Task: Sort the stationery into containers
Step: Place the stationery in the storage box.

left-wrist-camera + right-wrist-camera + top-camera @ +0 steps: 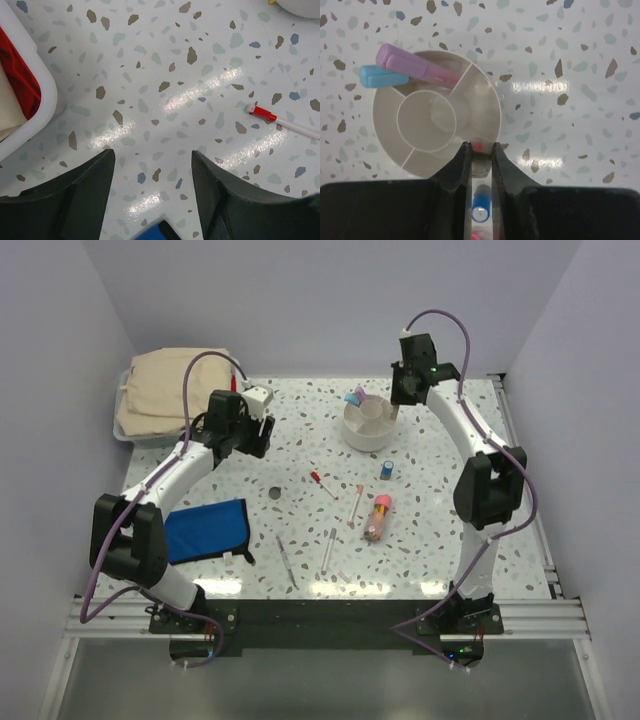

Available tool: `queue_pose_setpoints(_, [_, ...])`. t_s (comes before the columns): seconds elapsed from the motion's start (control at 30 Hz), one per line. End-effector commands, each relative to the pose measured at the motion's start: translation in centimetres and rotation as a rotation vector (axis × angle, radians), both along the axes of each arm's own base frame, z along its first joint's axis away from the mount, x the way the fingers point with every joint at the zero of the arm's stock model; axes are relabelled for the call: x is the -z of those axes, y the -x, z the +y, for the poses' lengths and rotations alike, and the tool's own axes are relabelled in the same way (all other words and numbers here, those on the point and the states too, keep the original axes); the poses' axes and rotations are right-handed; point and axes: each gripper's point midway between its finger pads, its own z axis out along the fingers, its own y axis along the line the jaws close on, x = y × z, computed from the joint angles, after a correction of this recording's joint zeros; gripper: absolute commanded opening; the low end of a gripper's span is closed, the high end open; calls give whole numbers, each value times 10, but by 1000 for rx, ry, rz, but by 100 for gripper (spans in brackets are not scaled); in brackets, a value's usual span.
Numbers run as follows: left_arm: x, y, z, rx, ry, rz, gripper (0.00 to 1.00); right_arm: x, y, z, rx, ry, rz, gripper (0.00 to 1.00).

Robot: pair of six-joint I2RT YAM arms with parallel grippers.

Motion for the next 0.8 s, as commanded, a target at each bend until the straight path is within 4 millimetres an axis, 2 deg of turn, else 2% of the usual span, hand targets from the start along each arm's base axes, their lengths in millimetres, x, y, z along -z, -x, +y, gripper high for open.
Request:
queue_pose_setpoints(0.0, [-24,-11,-4,-1,42,-69,67,-43,-48,-6,13,12,-167,0])
queue_pose_setpoints(0.17, [-19,-8,-3,8,31,-55,67,-29,-74,-5,23,12,-183,0])
queue_pose_setpoints(0.27, [-19,-12,-3,3,26,-58,67,-23,-80,-2,23,8,-181,0])
queue_pose_setpoints(0.47, [-24,-18,-2,5,13,-71,67,-3,-79,-1,19,8,-136,0])
queue_pose_setpoints(0.6, [-24,-18,1,-3,2,-74,67,3,-75,-1,16,6,-117,0])
queue_pose_setpoints(0.7, [-23,-17,0,1,4,-74,67,6,-72,1,9,3,-106,20])
queue_pose_setpoints(0.73, [-23,-17,-1,0,8,-74,67,3,-71,1,3,-4,-107,40])
queue_pose_setpoints(0.77, [-23,-17,-1,2,11,-73,67,2,-70,2,-3,-7,-105,45])
